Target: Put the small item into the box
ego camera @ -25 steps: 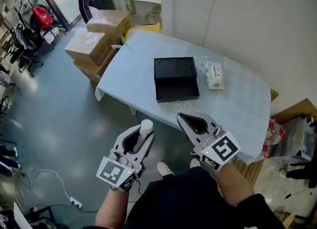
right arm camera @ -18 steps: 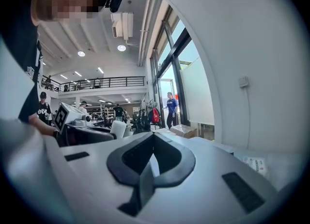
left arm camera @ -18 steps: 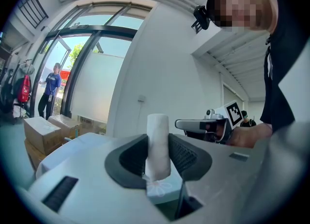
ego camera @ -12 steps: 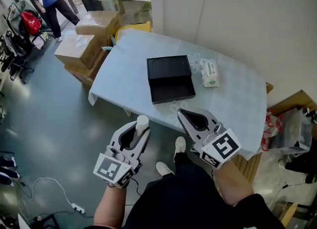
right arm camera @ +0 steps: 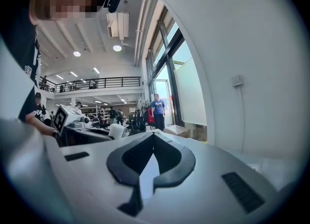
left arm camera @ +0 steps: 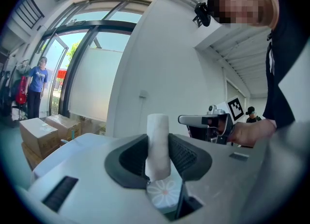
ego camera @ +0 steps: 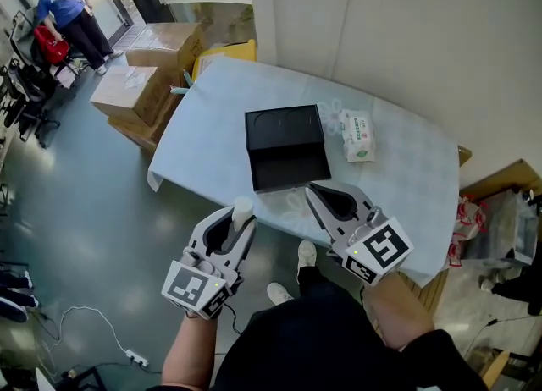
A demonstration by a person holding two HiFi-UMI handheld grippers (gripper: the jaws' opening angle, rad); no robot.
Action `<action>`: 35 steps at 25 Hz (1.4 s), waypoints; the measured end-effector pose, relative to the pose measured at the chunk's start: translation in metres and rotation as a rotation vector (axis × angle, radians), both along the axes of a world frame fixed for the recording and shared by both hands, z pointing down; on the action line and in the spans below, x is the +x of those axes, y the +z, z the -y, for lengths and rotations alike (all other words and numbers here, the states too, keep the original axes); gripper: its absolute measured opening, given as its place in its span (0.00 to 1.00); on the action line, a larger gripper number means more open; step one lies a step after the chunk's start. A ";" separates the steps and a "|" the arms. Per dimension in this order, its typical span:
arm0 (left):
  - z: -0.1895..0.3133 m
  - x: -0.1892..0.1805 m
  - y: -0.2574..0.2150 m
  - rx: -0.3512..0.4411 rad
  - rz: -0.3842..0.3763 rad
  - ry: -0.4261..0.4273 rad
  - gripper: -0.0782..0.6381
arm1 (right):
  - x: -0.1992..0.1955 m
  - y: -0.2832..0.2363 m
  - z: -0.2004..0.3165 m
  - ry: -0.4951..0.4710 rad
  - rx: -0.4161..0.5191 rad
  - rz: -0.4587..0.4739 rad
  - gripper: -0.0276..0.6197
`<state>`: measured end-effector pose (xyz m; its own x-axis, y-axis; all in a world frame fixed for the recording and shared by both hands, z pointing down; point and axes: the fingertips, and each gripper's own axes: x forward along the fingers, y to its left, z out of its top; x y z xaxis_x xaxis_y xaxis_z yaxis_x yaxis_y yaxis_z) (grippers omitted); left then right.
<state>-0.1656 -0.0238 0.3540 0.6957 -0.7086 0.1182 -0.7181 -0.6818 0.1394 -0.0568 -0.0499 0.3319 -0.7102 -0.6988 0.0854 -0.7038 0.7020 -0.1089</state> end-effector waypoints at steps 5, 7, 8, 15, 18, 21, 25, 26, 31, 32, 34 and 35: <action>0.028 0.010 0.005 -0.028 0.021 -0.011 0.30 | 0.009 0.004 0.030 -0.006 -0.011 0.006 0.06; 0.038 0.014 0.009 -0.030 0.021 -0.007 0.30 | 0.013 0.006 0.040 -0.009 -0.016 0.007 0.06; 0.043 0.016 0.011 -0.032 0.022 -0.008 0.30 | 0.014 0.007 0.045 -0.011 -0.019 0.007 0.06; 0.079 0.031 0.027 -0.057 0.054 -0.009 0.30 | 0.030 0.022 0.080 -0.017 -0.052 0.002 0.06; 0.095 0.035 0.035 -0.086 0.076 -0.035 0.30 | 0.038 0.029 0.093 -0.020 -0.062 0.001 0.06; 0.110 0.042 0.046 -0.093 0.094 -0.032 0.30 | 0.045 0.036 0.108 -0.026 -0.077 -0.001 0.06; 0.125 0.053 0.069 -0.096 0.143 -0.011 0.30 | 0.054 0.046 0.122 -0.042 -0.100 -0.001 0.06; 0.129 0.055 0.075 -0.101 0.156 -0.009 0.30 | 0.056 0.049 0.125 -0.048 -0.106 0.001 0.06; 0.143 0.067 0.100 -0.142 0.239 0.000 0.30 | 0.063 0.061 0.135 -0.074 -0.130 0.007 0.06; 0.146 0.070 0.105 -0.143 0.257 0.009 0.30 | 0.065 0.063 0.136 -0.076 -0.135 0.006 0.06; 0.151 0.075 0.113 -0.148 0.294 0.028 0.30 | 0.066 0.068 0.138 -0.077 -0.146 0.005 0.06; 0.154 0.077 0.118 -0.153 0.311 0.038 0.30 | 0.067 0.070 0.139 -0.077 -0.151 0.004 0.06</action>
